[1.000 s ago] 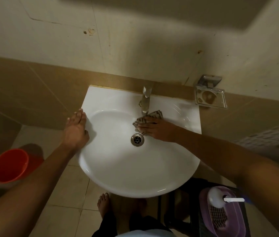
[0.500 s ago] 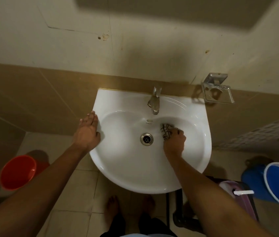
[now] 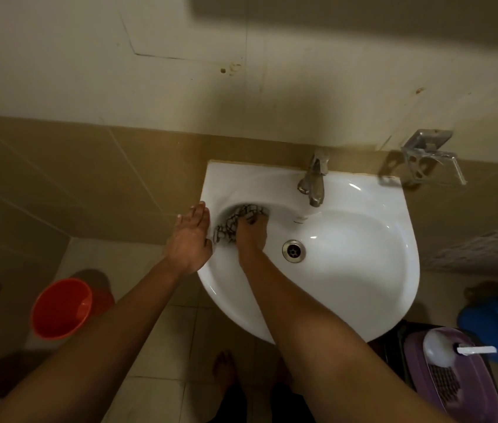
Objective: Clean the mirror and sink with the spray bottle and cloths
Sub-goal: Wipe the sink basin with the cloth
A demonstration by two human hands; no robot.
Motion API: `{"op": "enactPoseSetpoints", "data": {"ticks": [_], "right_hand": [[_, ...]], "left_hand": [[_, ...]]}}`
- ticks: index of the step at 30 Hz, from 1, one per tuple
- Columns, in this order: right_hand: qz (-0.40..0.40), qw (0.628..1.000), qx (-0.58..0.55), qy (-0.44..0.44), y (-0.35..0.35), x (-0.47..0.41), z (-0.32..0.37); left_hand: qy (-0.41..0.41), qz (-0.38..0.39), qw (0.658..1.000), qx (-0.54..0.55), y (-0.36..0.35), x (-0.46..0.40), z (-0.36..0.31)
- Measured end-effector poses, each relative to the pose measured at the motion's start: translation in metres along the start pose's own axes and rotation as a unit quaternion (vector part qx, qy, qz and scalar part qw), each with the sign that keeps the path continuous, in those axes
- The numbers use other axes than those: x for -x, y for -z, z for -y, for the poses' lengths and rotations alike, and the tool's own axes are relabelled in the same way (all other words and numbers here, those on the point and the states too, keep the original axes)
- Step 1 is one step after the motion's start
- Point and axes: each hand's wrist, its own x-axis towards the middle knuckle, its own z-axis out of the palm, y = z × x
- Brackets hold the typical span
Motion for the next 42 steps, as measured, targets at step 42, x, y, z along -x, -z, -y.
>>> {"op": "enactPoseSetpoints", "data": {"ticks": [42], "right_hand": [[0.272,0.87,0.393,0.118,0.12,0.105,-0.018]], "left_hand": [[0.039,0.013,0.996,0.076,0.0,0.003,-0.008]]}}
